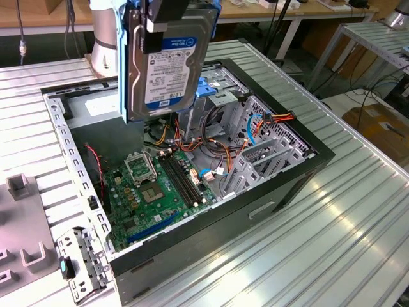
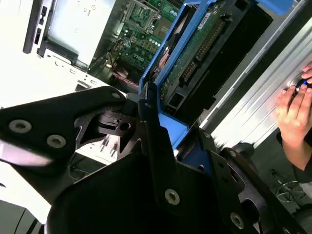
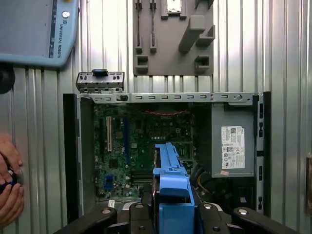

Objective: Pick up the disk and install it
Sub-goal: 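Insert the disk into the insertion slot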

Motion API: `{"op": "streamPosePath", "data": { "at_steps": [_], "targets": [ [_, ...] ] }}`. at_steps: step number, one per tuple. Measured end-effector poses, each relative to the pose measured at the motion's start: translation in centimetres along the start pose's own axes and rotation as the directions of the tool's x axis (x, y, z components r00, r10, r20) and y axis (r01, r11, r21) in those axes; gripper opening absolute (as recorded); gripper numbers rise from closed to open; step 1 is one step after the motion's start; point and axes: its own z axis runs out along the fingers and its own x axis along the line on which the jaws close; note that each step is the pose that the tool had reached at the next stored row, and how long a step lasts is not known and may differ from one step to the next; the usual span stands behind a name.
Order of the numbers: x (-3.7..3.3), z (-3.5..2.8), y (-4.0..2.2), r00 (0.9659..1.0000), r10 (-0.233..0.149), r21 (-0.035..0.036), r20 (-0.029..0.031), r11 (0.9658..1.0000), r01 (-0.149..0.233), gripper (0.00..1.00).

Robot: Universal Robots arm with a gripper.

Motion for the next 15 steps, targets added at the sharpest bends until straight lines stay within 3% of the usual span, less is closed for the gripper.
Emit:
{"op": "streamPosePath", "data": {
  "at_steps": [3,10,14,15],
  "targets": [
    [0.23,0.03,-0.84,1.0000,0.000,-0.0007,-0.0007,1.0000,0.000,0.36],
    [0.31,0.12,-3.92,1.0000,0.000,-0.0016,-0.0010,1.0000,0.000,0.36],
    [0.28,0.18,-6.16,1.0000,0.000,-0.0019,-0.0010,1.0000,0.000,0.36],
    [0.27,0.20,-7.06,1.0000,0.000,-0.0019,-0.0010,1.0000,0.000,0.36]
  ]
}}
